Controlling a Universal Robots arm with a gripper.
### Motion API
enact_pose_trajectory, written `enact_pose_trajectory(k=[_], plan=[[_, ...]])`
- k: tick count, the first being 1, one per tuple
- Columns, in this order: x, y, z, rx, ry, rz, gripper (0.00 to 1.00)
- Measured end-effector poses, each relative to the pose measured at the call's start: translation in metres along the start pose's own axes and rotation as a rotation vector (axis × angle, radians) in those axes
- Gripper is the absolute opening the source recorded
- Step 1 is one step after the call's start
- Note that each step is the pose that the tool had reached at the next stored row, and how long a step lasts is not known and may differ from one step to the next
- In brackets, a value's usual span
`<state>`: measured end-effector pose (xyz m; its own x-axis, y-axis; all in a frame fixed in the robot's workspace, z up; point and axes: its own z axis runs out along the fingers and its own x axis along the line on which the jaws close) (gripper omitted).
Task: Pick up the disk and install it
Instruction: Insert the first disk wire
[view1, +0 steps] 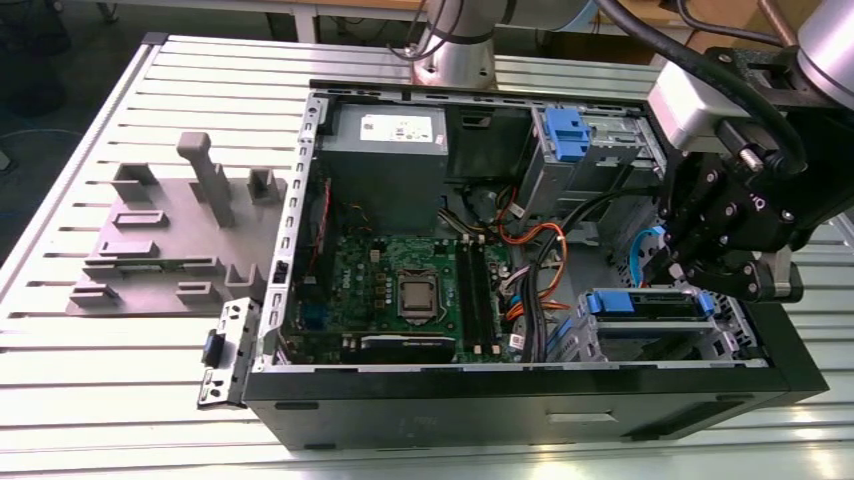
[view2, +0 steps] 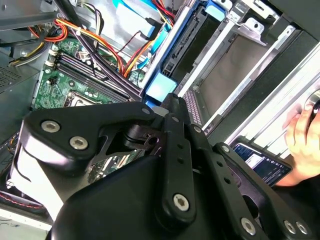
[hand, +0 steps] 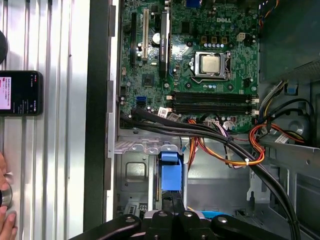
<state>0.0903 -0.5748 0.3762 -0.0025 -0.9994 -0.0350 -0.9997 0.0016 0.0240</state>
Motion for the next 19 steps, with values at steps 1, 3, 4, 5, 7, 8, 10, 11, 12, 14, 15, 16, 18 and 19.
enact_pose_trajectory(k=[1, 3, 4, 5, 7, 8, 10, 11, 12, 14, 15, 16, 18, 19], plan=[[0.0000, 0.0000, 0.0000, 0.0000, 0.0000, 0.000, 0.11], [0.0000, -0.0001, -0.0001, 0.0000, 0.0000, 0.000, 0.11], [0.0001, -0.0001, -0.0002, 0.0000, 0.0000, 0.000, 0.11], [0.0001, -0.0001, -0.0007, 0.0000, 0.0002, 0.000, 0.11], [0.0000, -0.0001, -0.0017, 0.0000, 0.0000, 0.000, 0.11], [-0.0001, -0.0001, -0.0020, 0.0000, -0.0001, 0.000, 0.11], [-0.0002, -0.0001, -0.0020, 0.0000, 0.0000, 0.000, 0.11], [-0.0003, -0.0002, -0.0020, 0.0000, 0.0000, 0.000, 0.11], [-0.0005, -0.0005, -0.0021, 0.0000, 0.0000, 0.000, 0.11], [-0.0011, -0.0014, -0.0021, 0.0000, 0.0000, 0.000, 0.11], [-0.0014, -0.0018, -0.0021, 0.0000, 0.0000, 0.000, 0.11], [-0.0015, -0.0021, -0.0021, 0.0000, 0.0000, 0.000, 0.11], [-0.0015, -0.0036, -0.0021, 0.0000, 0.0000, 0.000, 0.11], [-0.0016, -0.0050, -0.0022, 0.0000, 0.0000, 0.000, 0.11]])
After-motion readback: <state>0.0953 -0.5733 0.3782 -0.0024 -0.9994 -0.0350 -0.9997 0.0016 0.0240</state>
